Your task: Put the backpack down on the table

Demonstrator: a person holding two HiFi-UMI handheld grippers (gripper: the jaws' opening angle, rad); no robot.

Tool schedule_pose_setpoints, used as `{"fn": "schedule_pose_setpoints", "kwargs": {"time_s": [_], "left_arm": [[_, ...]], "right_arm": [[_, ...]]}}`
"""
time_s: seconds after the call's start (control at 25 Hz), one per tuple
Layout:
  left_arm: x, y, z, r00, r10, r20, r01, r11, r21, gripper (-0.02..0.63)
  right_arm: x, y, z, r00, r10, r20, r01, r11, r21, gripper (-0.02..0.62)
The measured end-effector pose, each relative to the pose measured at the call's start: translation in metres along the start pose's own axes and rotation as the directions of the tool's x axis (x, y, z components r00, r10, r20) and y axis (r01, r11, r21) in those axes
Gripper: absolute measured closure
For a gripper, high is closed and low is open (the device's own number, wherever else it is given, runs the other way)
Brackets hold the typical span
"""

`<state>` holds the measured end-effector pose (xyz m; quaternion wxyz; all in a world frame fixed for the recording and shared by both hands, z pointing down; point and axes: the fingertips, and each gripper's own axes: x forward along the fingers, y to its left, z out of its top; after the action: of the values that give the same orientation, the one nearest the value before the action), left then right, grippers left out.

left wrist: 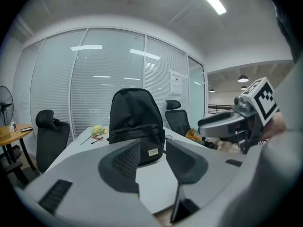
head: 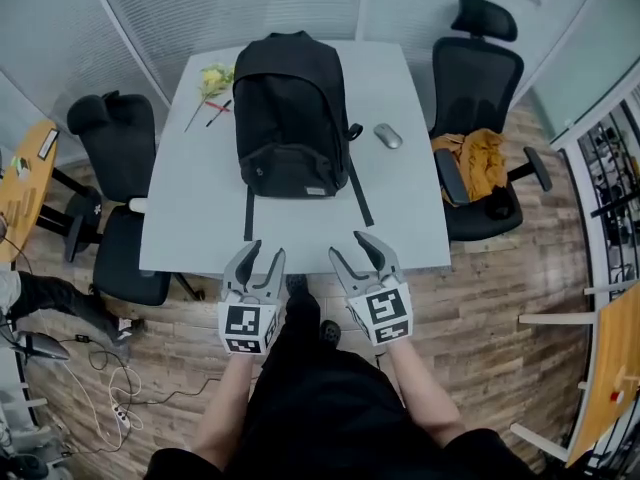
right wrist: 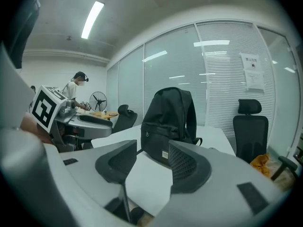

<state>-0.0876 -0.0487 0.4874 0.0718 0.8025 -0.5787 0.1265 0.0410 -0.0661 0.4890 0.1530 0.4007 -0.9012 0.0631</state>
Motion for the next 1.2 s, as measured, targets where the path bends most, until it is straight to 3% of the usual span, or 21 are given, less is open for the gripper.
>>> {"fn": "schedule_pose_setpoints", "kwargs": {"time_s": [0.36,0.72,0.96,1.2], "left_arm": [[-0.037,-0.042,0.000,1.000,-0.005,0.017,0.005,1.000,-0.001,0.510],[-0.046,-0.052,0.006,1.000,-0.001,0.022,0.001,1.000,0.008,0.586],[-0.051,-0.048,0.015,1.000,-0.009,0.030,0.008,1.000,0.018,0.589],[-0.054,-0.046,0.014,0.999,-0.032,0.034,0.031,0.999,0.019,0.598]], "right_arm": [[-0.042,0.025,0.009,0.997,0.041,0.058,-0.040,0.999,-0.015,0.456],[-0.055,0.033,0.017,0.995,0.067,0.075,-0.066,0.998,-0.011,0.532],[-0.056,0.041,0.025,0.993,0.079,0.083,-0.080,0.997,0.006,0.583],[-0.053,0.047,0.025,0.995,0.075,0.067,-0.077,0.997,0.017,0.583]]}}
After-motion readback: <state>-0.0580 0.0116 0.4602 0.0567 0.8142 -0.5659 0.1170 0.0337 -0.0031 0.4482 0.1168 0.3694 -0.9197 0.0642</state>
